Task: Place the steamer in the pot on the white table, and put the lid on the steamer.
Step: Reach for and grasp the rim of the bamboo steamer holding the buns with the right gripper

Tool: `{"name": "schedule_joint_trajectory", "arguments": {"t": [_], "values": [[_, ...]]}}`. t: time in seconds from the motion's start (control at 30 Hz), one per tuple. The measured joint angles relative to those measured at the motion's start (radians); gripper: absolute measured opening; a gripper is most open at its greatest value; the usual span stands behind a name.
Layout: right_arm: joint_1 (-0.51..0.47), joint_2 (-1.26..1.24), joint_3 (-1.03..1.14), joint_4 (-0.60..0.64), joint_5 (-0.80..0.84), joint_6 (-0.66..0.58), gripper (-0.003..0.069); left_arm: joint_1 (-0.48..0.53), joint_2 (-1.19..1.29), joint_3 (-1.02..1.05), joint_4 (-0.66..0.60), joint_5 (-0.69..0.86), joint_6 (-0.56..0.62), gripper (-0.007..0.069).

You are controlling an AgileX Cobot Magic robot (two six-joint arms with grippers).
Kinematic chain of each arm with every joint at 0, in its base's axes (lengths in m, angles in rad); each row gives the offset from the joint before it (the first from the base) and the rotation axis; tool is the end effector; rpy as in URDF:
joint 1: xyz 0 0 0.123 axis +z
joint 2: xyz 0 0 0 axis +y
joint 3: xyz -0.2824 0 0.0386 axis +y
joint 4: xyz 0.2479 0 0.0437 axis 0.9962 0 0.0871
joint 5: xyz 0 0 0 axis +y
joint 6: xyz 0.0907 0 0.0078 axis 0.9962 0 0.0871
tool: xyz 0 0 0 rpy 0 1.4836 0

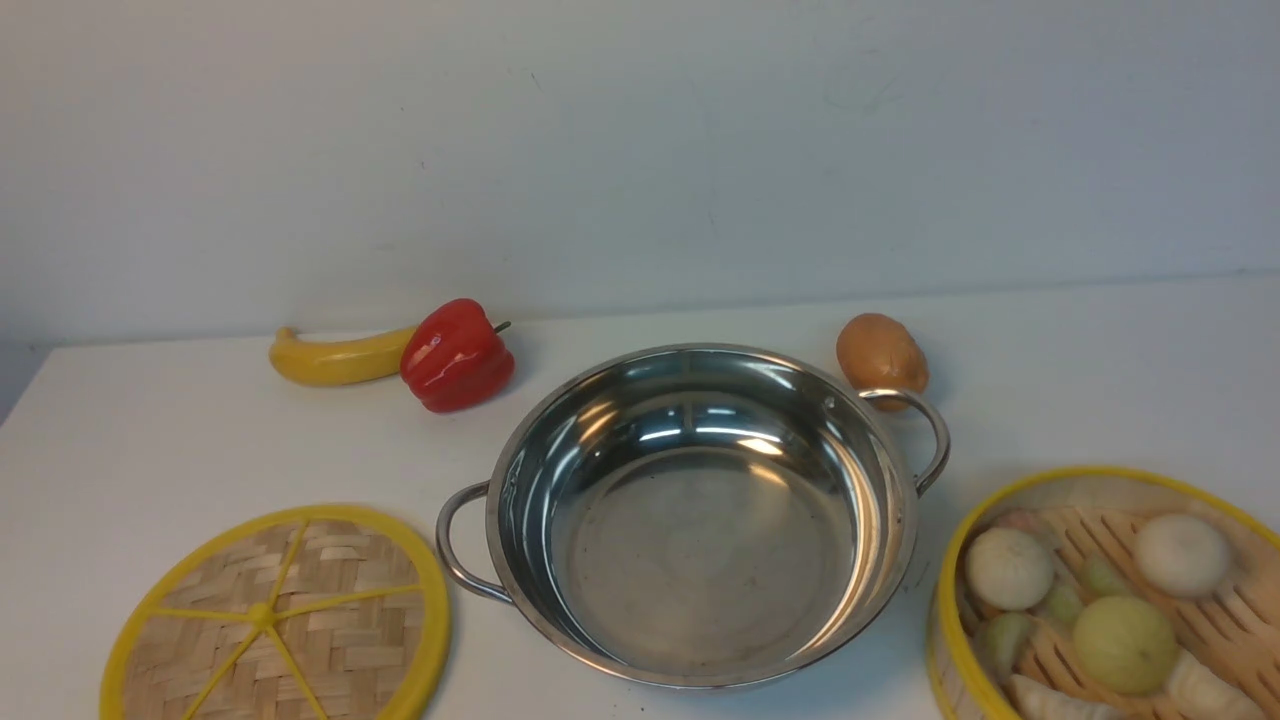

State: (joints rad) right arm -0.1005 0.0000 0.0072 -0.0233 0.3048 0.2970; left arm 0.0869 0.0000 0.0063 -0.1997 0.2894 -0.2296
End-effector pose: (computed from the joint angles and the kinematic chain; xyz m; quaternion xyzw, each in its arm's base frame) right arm 0.0542 -0.0061 0.1831 0.1480 0.7678 0.0515 0.6212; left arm 0.0550 -0.0004 0.1853 -0.1774 0.7545 -0.1267 0.6191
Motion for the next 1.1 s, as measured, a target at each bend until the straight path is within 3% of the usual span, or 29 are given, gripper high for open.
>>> {"name": "schedule_joint_trajectory", "arguments": {"t": [0.07,0.13,0.2,0.23,0.27,0.3,0.4,0.5,0.7,0.93,1.0,1.1], "values": [[0.000,0.001,0.000,0.032,-0.017,0.024,0.0243,0.000,0.000,0.000,-0.116,0.000,-0.016,0.0241],[0.000,0.000,0.000,0.141,-0.070,0.092,0.0243,0.000,0.000,0.000,-0.241,0.000,-0.021,0.0241],[0.000,0.000,0.000,0.272,-0.118,0.159,0.0243,0.000,0.000,0.000,-0.329,0.000,-0.027,0.0241],[0.000,0.000,0.000,0.272,-0.118,0.168,0.0243,0.000,0.000,0.000,-0.329,0.000,-0.027,0.0241],[0.000,0.000,0.000,0.412,-0.156,0.246,0.0243,0.000,0.000,0.000,-0.401,0.000,-0.027,0.0241],[0.000,0.000,0.000,0.427,-0.159,0.246,0.0243,0.000,0.000,0.000,-0.401,0.000,-0.027,0.0241],[0.000,0.000,0.000,0.649,-0.197,0.360,0.0243,0.000,0.000,0.000,-0.491,0.000,-0.027,0.0241],[0.000,0.000,0.000,0.749,-0.203,0.406,0.0243,0.000,0.000,0.000,-0.510,0.000,-0.026,0.0241],[0.000,0.000,0.000,0.783,-0.211,0.416,0.0243,0.000,0.000,0.000,-0.519,-0.021,-0.016,0.0241],[0.000,0.000,0.002,0.785,-0.305,0.419,0.0243,0.000,0.000,0.000,-0.577,-0.188,-0.027,0.0241],[0.000,0.000,0.002,0.786,-0.500,0.423,0.0243,0.000,0.000,-0.017,-0.648,-0.308,-0.040,0.0241],[0.000,0.000,0.002,0.747,-0.725,0.406,0.0243,0.000,0.000,-0.081,-0.638,-0.417,-0.029,0.0241]]}}
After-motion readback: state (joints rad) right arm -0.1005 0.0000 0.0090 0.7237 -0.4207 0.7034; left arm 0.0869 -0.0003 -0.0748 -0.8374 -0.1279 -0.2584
